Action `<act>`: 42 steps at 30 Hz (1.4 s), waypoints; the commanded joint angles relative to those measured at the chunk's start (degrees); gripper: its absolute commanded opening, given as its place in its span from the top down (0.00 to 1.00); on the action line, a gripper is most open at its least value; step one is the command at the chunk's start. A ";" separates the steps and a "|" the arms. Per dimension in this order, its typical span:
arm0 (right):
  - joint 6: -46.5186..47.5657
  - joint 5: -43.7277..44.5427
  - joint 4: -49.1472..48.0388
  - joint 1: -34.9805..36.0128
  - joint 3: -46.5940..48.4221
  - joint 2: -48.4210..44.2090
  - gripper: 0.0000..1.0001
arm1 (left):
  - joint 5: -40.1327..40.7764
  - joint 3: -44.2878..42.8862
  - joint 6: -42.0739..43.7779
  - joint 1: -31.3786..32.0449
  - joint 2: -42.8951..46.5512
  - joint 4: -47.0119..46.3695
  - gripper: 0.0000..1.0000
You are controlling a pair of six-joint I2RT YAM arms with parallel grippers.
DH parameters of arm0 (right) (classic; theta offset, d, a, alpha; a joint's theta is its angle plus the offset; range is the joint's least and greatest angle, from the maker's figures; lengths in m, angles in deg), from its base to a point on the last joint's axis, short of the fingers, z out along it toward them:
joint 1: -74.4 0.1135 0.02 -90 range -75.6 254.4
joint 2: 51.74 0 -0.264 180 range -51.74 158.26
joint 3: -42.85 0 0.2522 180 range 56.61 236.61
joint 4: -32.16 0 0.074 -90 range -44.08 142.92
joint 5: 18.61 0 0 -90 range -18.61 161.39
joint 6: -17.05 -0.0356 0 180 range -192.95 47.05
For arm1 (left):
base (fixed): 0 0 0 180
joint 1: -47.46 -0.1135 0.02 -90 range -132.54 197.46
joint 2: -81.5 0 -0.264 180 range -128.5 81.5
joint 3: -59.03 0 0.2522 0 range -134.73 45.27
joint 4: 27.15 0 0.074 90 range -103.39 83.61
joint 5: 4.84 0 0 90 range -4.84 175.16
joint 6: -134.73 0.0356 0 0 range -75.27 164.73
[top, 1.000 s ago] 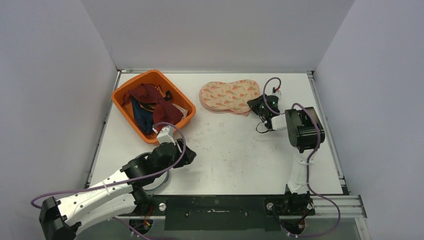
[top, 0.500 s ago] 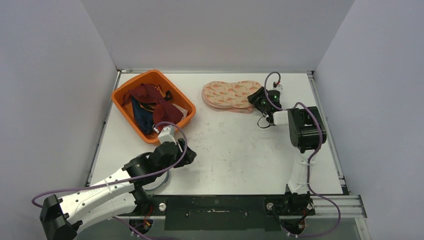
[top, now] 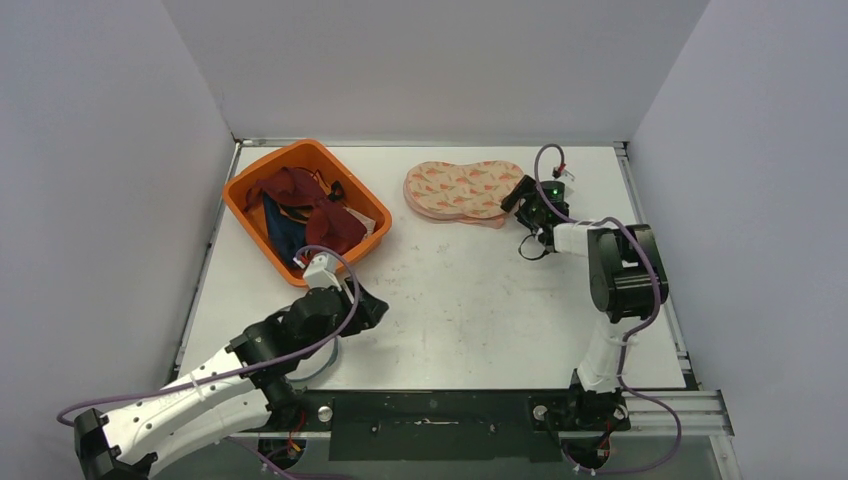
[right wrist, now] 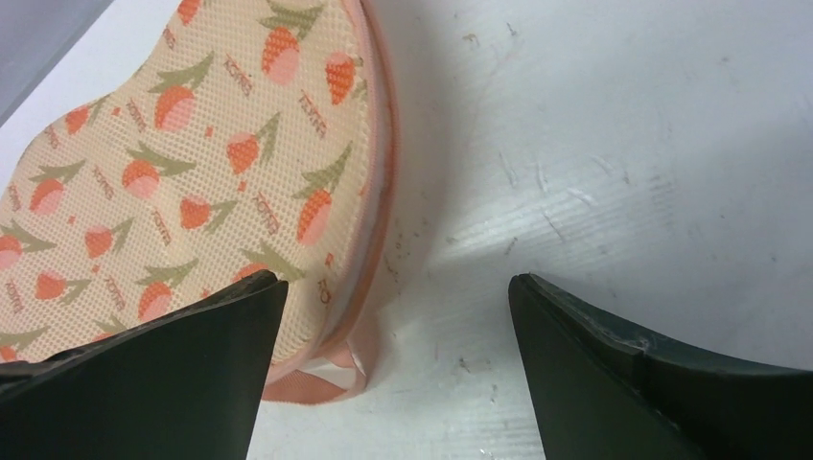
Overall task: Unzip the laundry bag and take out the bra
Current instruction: Move the laundry bag to the center of the board.
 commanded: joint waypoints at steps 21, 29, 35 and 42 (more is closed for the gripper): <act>5.39 2.99 4.34 30.42 -15.25 -37.18 0.07 | 13.76 -6.87 -0.58 -1.06 13.44 19.36 0.21; -1.10 4.46 -9.86 56.16 -15.20 -18.57 0.08 | 19.76 -9.44 -2.03 -1.03 19.96 25.79 0.21; -11.24 -0.04 -23.37 61.51 -11.74 -5.26 0.07 | 22.20 -12.11 -2.09 -1.07 22.62 29.46 0.21; -19.40 -3.55 -29.48 62.78 -7.40 4.14 0.04 | 22.27 -12.03 -2.85 -0.97 25.62 31.32 0.20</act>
